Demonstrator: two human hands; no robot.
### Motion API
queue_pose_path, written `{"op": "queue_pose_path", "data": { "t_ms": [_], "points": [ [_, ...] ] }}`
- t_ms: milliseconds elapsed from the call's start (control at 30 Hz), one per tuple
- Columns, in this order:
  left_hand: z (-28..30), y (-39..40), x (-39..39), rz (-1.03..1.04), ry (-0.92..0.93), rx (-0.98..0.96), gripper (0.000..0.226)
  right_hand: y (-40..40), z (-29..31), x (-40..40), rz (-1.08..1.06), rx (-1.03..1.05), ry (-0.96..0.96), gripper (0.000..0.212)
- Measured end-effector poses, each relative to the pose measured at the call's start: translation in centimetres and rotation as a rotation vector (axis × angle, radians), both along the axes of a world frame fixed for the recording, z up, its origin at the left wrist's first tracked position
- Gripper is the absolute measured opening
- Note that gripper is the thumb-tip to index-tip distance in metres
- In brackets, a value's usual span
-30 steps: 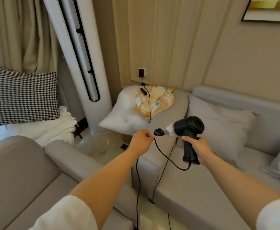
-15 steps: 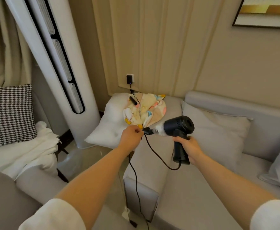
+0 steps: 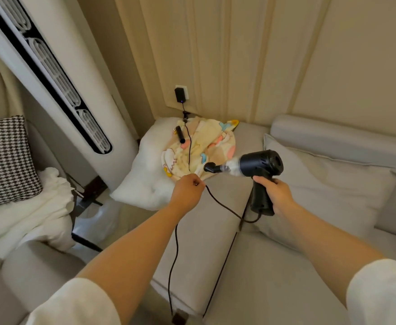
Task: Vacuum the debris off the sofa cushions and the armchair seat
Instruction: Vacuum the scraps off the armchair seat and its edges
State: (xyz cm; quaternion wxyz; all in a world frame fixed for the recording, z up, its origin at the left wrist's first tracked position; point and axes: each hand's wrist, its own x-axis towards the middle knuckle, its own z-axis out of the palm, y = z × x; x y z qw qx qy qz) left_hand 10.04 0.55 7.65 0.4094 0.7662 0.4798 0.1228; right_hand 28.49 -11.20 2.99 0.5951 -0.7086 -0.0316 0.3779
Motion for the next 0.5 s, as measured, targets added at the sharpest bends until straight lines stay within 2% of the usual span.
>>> {"op": "queue_pose_path", "data": {
  "t_ms": [100,233,400,500],
  "points": [
    [-0.9,0.8,1.9,0.041,0.066,-0.002,0.028,2.3,-0.9,2.6,0.001,0.011,0.005,0.026],
    [-1.4,2.3,4.1,0.071,0.107,-0.026,0.014,4.9,-2.1,5.2,-0.019,-0.007,-0.047,0.035],
    [-2.1,2.9,6.2,0.084,0.114,-0.053,0.013,6.6,-3.5,7.6,0.004,-0.050,-0.054,0.039],
    [-2.6,3.3,7.1,0.079,0.131,-0.078,0.016,7.1,-4.0,8.2,0.073,-0.101,-0.126,0.034]
  ]
}}
